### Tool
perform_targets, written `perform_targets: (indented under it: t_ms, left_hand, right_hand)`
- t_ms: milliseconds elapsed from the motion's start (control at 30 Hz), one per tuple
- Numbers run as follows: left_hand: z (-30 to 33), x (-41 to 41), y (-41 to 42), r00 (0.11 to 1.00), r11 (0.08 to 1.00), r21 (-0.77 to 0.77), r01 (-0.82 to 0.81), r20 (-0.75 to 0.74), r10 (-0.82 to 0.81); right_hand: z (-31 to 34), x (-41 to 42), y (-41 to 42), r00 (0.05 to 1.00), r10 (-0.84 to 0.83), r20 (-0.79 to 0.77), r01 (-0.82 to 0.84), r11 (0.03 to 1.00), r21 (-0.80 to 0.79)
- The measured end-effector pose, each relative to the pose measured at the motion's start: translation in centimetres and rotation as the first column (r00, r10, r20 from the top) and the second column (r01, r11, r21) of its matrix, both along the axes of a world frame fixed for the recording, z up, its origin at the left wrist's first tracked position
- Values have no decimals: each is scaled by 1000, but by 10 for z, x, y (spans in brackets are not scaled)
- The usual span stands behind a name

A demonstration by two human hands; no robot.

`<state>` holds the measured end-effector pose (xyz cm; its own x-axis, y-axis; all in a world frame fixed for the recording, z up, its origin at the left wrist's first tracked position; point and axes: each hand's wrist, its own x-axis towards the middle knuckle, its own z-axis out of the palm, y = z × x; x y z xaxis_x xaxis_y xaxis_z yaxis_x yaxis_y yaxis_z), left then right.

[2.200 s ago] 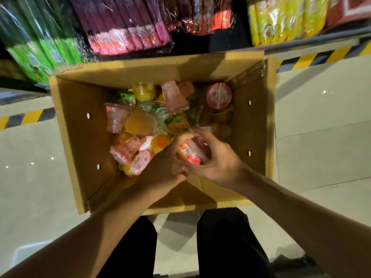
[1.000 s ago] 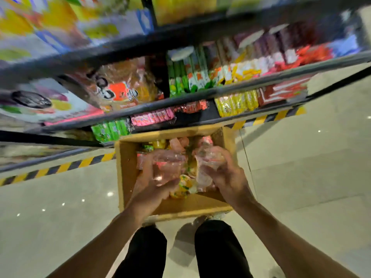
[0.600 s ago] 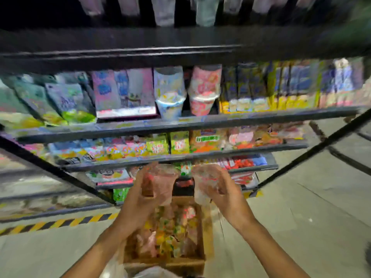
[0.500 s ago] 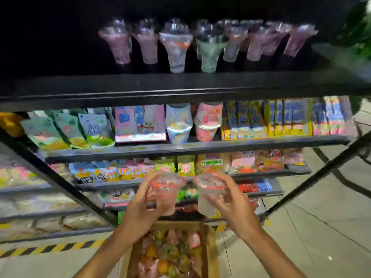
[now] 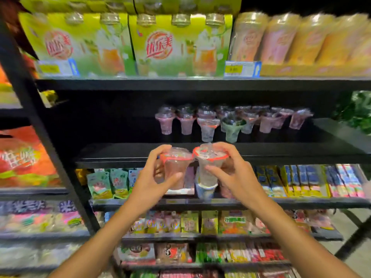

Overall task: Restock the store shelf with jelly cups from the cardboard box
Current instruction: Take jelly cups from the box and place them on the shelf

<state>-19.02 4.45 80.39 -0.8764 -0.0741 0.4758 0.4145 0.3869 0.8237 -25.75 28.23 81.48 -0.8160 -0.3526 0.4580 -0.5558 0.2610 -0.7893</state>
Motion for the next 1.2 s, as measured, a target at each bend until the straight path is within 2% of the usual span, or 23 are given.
perform_targets:
  t_ms: [300, 467, 633, 867, 1033, 1200]
  left_hand:
    - [28, -74, -74, 998, 998, -52, -30, -65, 26]
    - [17, -119, -93, 997, 998, -32, -51, -54, 50]
    - [1, -145, -95, 998, 998, -2, -61, -27, 61]
    - [-5, -152, -102, 989, 967, -211, -142, -64, 132]
    - [-4, -162, -99, 978, 948, -242, -207, -60, 198]
    - [-2, -179, -96, 963, 922, -287, -261, -17, 268]
  right_hand:
    - [11, -59, -79, 988, -133, -81, 132, 991, -25]
    - [1, -88, -106, 980, -185, -69, 183, 982, -35]
    - [-11, -112, -115, 975, -218, -47, 220, 975, 31]
    - [-22, -116, -110, 959, -263, -108, 275, 955, 114]
    - [-23, -127, -115, 941, -323, -102, 332, 938, 98]
    - [-14, -141, -121, 927, -356, -118, 375, 898, 232]
